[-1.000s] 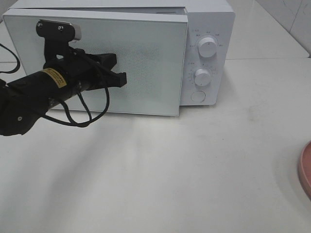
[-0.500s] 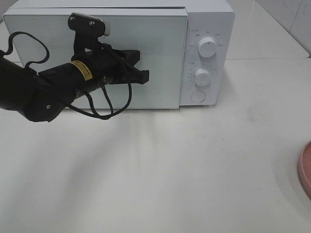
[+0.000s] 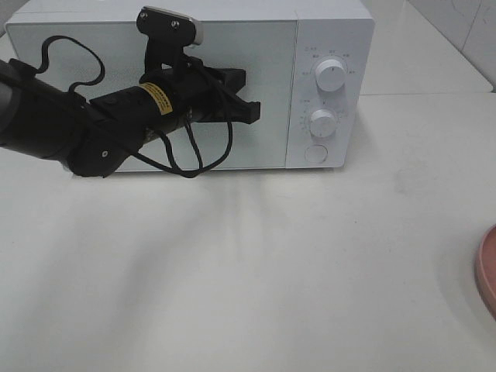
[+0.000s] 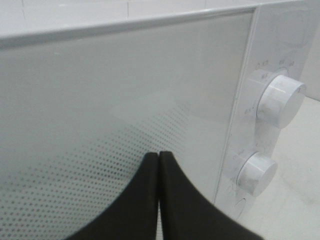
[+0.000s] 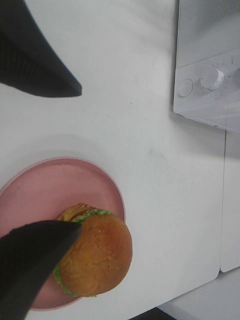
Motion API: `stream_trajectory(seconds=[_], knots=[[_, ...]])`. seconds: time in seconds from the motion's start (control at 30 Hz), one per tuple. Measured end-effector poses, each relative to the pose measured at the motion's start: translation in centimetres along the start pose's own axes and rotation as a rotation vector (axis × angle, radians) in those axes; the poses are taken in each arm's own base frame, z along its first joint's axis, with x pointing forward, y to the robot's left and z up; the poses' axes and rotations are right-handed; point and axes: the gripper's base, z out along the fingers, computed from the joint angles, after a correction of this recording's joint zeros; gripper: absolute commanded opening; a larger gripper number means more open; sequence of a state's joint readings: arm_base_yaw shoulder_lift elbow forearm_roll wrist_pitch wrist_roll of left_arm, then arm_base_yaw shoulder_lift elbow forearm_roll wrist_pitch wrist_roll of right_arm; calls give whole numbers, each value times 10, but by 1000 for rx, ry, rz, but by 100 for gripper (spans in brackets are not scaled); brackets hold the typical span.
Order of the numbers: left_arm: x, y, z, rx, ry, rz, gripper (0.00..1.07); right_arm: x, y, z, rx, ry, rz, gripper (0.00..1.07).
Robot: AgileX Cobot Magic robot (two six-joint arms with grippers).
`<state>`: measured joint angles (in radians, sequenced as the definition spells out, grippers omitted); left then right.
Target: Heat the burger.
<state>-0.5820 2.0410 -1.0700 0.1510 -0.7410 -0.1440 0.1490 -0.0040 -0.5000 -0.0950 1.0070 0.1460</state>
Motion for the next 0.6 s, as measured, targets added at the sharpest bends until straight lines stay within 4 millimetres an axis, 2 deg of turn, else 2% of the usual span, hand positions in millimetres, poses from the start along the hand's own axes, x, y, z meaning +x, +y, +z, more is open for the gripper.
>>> stream_trajectory(seconds=[0.2,0.27,0.3,0.33,0.37,0.43,0.47,0.5,0.53,0.6], knots=[[-3,1,-9,-23,2,-25,0,0,0,0,0,0,0,68],[-1,4,-22,-69,15,-75,0,0,0,0,0,0,0,68],[-1,4,-22,-69,15,-75,0,0,0,0,0,0,0,68],[0,4,-32,-92,28,-102,0,0,0,0,0,0,0,68],[0,4,-32,-92,28,-102,0,0,0,0,0,0,0,68],[6,-3,-47,-89,64,-112,0,0,0,0,0,0,0,68],[6,-3,-47,-89,64,-112,0,0,0,0,0,0,0,68],[8,-6,-55,-85,99,-112,5,0,0,0,0,0,0,68],[8,-6,-55,-85,99,-112,5,0,0,0,0,0,0,68],[12,-7,-67,-104,219,-129,25,0,0,0,0,0,0,68]])
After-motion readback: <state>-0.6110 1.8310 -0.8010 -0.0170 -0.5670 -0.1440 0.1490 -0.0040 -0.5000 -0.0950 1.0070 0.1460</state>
